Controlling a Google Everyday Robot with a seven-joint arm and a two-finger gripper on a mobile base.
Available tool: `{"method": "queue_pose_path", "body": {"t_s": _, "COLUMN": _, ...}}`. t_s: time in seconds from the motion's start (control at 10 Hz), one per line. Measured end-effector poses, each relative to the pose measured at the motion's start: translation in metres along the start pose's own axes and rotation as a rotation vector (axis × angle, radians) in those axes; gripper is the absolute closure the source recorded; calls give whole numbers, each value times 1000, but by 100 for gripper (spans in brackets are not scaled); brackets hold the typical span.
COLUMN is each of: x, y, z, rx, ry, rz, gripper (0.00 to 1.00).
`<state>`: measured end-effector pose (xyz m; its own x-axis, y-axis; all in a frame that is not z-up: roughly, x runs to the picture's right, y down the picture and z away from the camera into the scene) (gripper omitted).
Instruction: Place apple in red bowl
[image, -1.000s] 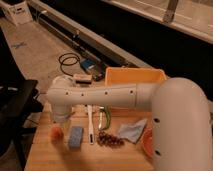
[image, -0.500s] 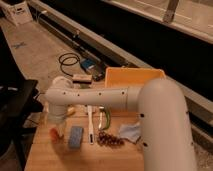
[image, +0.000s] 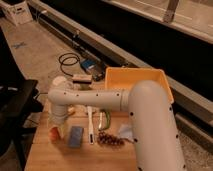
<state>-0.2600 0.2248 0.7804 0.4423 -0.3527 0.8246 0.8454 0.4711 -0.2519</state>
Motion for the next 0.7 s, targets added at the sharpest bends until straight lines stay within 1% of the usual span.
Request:
{"method": "queue_pose_path", "body": {"t_s": 0.1, "x": 3, "y": 2, "z": 3, "rx": -7, "ry": -4, "rz": 9, "gripper": 38}}
{"method": "queue_pose_path", "body": {"t_s": 0.2, "x": 5, "y": 2, "z": 7, "rx": -14, "ry": -3, "rz": 18, "gripper": 46}}
{"method": "queue_pose_path", "body": {"t_s": 0.3, "x": 5, "y": 3, "z": 9, "rx": -18, "ry": 1, "rz": 20, "gripper": 59}}
{"method": "queue_pose_path", "body": {"t_s": 0.4, "x": 5, "y": 4, "z": 8, "rx": -14, "ry": 2, "rz": 24, "gripper": 68}}
{"method": "queue_pose_path", "body": {"t_s": 0.6, "x": 4, "y": 4, "z": 5, "rx": -1, "ry": 4, "rz": 23, "gripper": 89}}
{"method": "queue_pose_path", "body": {"t_s": 0.7, "x": 2, "y": 3, "z": 1, "rx": 7, "ry": 7, "rz": 19, "gripper": 97}}
